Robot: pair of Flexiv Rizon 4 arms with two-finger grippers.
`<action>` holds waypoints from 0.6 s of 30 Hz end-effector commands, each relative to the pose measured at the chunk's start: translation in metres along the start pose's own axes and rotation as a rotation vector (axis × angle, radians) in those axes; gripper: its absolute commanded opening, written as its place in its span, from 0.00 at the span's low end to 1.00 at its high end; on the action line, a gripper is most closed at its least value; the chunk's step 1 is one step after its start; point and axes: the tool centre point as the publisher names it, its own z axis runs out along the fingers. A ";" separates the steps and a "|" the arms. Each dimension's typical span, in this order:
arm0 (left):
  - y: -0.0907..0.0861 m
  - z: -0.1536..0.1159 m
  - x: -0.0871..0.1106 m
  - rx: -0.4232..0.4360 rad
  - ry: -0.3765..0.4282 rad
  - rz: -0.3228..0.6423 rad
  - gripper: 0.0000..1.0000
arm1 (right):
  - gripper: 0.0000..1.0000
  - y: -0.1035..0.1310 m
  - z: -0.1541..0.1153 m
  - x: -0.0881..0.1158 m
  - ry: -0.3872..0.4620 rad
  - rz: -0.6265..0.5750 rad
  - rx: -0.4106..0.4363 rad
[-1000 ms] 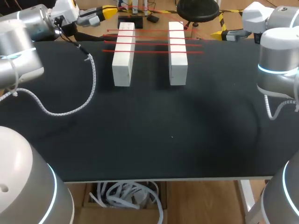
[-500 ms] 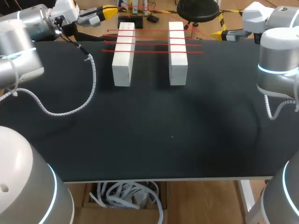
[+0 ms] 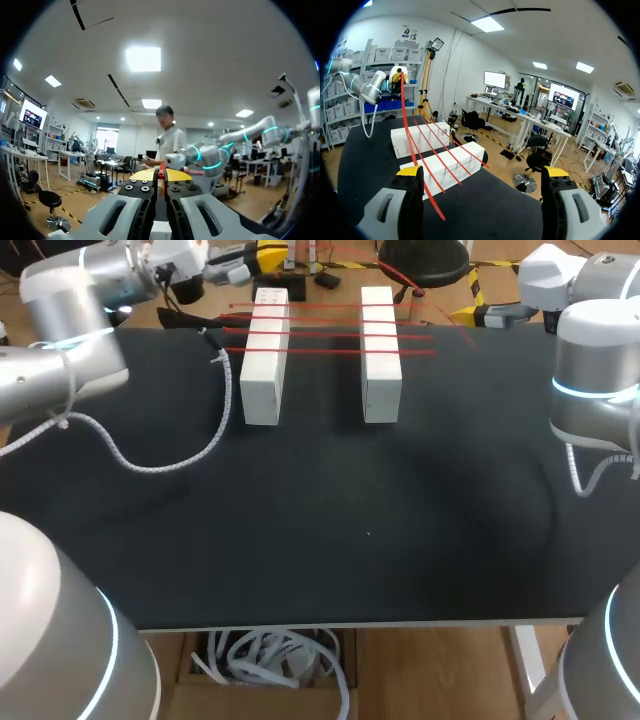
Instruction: Grab the tape and strap the tape.
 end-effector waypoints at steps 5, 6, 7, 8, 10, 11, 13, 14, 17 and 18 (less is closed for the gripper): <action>0.006 0.015 -0.009 -0.005 0.044 0.000 0.00 | 1.00 0.000 0.000 0.000 0.000 0.000 0.000; 0.007 0.016 -0.009 -0.006 0.041 -0.001 0.00 | 1.00 0.000 0.000 0.000 0.000 0.000 0.000; 0.008 0.018 -0.008 -0.013 0.037 -0.004 0.00 | 1.00 0.000 0.000 0.000 0.000 0.000 0.000; 0.009 0.019 -0.007 -0.024 0.020 -0.014 0.00 | 1.00 0.000 0.000 0.000 0.000 0.000 0.000; 0.010 0.020 -0.004 -0.020 -0.003 -0.025 0.00 | 1.00 0.000 0.000 0.000 0.000 0.000 0.000; 0.012 0.021 -0.002 -0.023 -0.014 -0.031 0.00 | 1.00 0.000 0.000 0.000 0.000 0.000 0.000; 0.013 0.022 0.001 -0.020 -0.032 -0.038 0.00 | 1.00 0.000 0.000 0.000 0.000 0.000 0.000; 0.014 0.022 0.003 -0.021 -0.036 -0.041 0.00 | 1.00 0.000 0.000 0.000 0.000 0.000 0.000; 0.017 0.024 0.008 -0.002 -0.025 -0.036 0.00 | 1.00 0.000 0.000 0.000 0.000 0.000 0.000; 0.017 0.026 0.010 -0.003 -0.025 -0.035 0.00 | 1.00 0.000 0.000 0.000 0.000 0.000 0.000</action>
